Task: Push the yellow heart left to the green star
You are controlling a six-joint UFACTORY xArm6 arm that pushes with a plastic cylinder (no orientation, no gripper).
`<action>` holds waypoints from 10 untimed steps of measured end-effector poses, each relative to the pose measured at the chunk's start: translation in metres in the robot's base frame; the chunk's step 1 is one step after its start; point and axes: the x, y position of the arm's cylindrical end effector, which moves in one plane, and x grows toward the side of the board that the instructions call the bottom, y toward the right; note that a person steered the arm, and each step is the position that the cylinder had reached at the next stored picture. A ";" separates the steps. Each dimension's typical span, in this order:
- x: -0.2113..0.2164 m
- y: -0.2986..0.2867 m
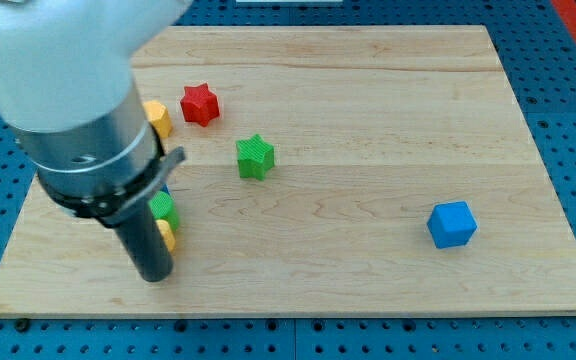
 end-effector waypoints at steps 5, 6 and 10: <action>-0.033 -0.057; -0.033 -0.030; -0.066 0.061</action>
